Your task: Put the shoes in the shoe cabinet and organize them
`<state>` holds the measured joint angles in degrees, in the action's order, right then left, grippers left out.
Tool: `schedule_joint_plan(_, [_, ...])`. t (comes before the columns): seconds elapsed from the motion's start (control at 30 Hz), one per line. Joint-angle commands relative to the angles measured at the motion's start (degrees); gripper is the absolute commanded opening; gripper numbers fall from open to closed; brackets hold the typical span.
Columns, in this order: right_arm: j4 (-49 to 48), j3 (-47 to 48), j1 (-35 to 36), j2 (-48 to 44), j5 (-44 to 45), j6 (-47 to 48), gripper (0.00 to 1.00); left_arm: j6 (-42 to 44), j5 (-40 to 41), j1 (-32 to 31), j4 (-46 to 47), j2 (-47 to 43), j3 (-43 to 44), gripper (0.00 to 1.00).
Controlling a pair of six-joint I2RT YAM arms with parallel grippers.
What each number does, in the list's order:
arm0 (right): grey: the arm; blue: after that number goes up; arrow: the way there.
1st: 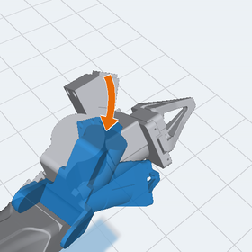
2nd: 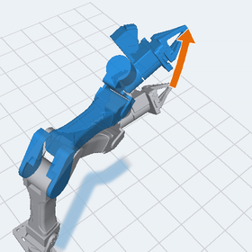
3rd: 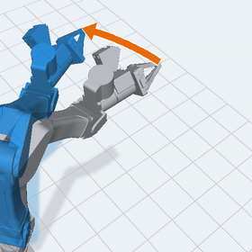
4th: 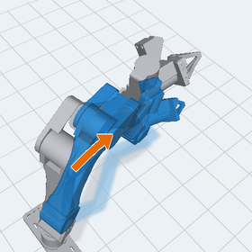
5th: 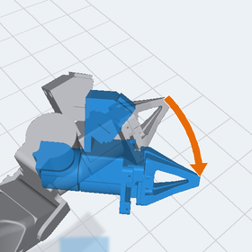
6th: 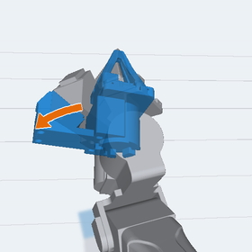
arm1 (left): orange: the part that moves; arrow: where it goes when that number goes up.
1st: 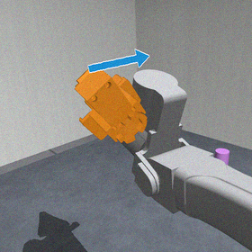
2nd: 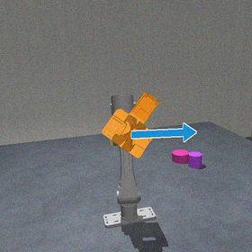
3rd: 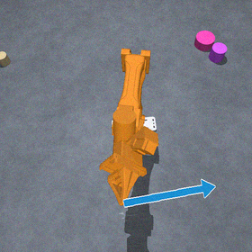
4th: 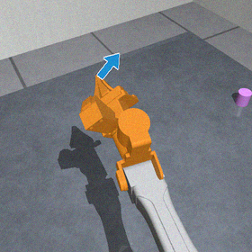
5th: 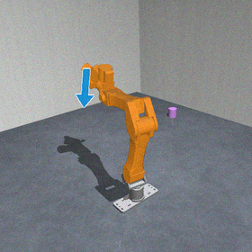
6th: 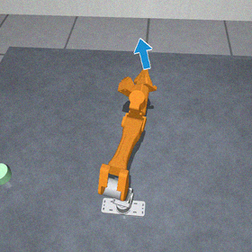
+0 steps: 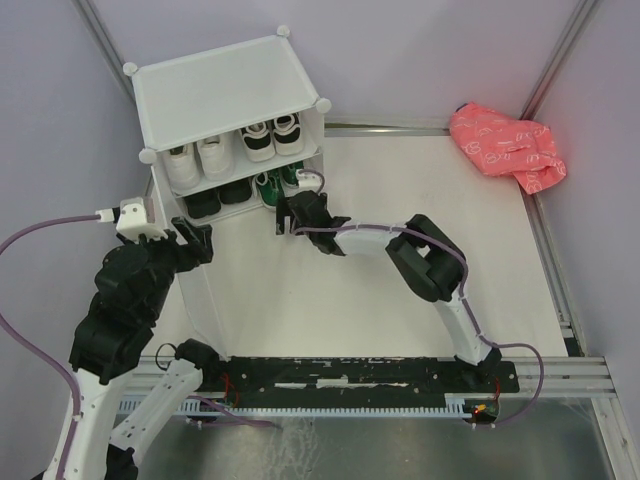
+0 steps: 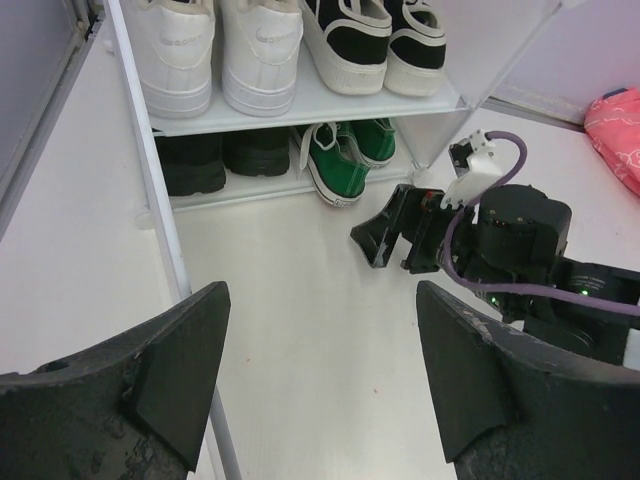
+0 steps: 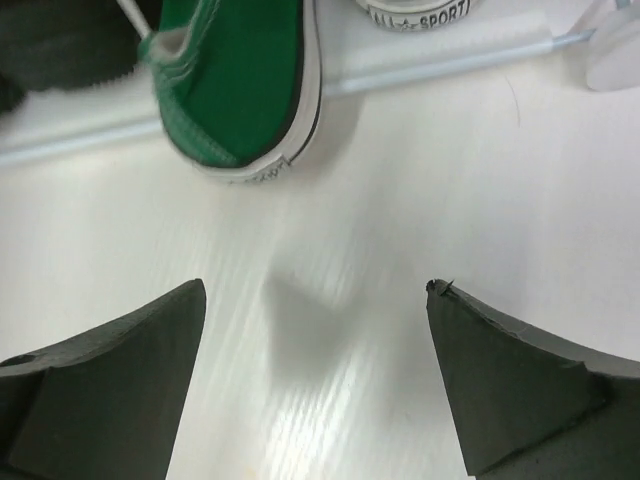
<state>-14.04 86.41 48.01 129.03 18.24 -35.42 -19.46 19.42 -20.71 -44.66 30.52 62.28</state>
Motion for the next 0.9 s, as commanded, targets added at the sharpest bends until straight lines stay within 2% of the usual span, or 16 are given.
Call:
schedule_joint_plan(0.0, [12.62, 0.7, 3.79, -8.65, 7.39, 14.7, 0.99, 0.8, 1.38, 0.15, -1.24, -0.2, -0.51, 0.83])
schedule_joint_plan(0.1, [16.69, 0.45, 7.82, -12.07, 19.89, 24.15, 0.99, 1.53, 1.05, 0.14, -1.12, -0.42, -0.16, 0.83])
schedule_joint_plan(0.17, [19.18, 0.93, 8.78, -13.41, 31.81, 23.74, 0.99, 1.91, 0.96, 0.19, -1.12, -0.6, 0.0, 0.85])
schedule_joint_plan(0.2, [22.07, 1.78, 8.78, -13.75, 34.75, 21.42, 0.99, 2.09, 0.95, 0.15, -1.0, -0.73, -0.04, 0.86])
schedule_joint_plan(0.27, [24.31, 2.31, 8.44, -14.39, 30.87, 23.98, 1.0, 2.3, 0.83, 0.15, -0.85, -0.98, -0.16, 0.87])
schedule_joint_plan(0.33, [20.93, 0.79, 8.42, -15.44, 22.34, 29.09, 0.98, 2.41, 0.42, 0.19, -0.54, -1.36, -0.38, 0.87])
schedule_joint_plan(0.47, [22.42, 2.92, 6.83, -15.18, 6.06, 29.85, 0.91, 2.42, -0.07, 0.14, -0.42, -2.08, -0.04, 0.87])
schedule_joint_plan(0.57, [23.49, 5.92, 4.3, -13.15, -5.72, 27.86, 0.98, 2.09, -0.37, 0.15, -0.15, -3.11, 0.08, 0.87])
schedule_joint_plan(0.73, [19.25, 9.41, 3.08, -9.21, -6.42, 28.5, 1.0, 1.97, -0.95, 0.15, 0.77, -4.11, -0.48, 0.87])
schedule_joint_plan(0.87, [17.49, 15.62, 1.11, -3.69, -9.0, 26.56, 0.96, 2.21, -1.08, 0.19, 1.18, -4.03, -0.49, 0.86])
